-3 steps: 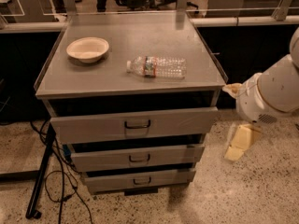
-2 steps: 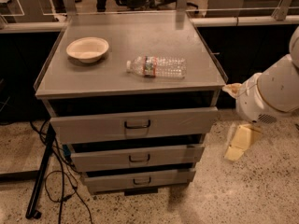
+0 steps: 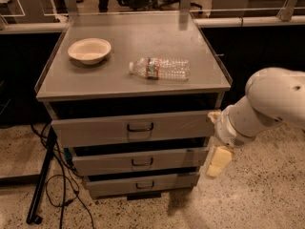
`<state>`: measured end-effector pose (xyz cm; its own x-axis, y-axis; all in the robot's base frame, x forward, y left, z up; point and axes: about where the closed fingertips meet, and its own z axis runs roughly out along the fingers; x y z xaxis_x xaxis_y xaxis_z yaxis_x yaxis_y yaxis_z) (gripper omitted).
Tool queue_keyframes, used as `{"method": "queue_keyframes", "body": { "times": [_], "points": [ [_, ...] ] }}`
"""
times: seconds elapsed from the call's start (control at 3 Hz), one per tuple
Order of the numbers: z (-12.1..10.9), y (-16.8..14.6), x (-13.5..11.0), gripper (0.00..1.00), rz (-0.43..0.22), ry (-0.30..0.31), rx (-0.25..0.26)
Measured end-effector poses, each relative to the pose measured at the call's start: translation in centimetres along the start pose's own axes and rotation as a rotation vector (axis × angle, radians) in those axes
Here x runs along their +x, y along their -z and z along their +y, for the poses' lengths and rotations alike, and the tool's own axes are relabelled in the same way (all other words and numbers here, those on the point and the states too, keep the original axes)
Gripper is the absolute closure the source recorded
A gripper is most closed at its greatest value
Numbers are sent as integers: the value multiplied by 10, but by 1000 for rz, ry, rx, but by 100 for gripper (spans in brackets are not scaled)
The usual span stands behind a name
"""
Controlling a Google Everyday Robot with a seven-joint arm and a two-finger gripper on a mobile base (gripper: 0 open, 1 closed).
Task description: Open bottom drawer
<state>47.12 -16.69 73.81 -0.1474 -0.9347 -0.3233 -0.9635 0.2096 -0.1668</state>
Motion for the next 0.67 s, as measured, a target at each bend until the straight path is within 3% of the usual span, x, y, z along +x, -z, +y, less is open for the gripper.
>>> {"method": "queue_keyframes", "body": {
  "times": [0.33,0.67],
  "points": [
    [-30,-81,9,0,-33,-4,-38],
    [-30,-81,9,0,-33,-3,-38]
  ]
}}
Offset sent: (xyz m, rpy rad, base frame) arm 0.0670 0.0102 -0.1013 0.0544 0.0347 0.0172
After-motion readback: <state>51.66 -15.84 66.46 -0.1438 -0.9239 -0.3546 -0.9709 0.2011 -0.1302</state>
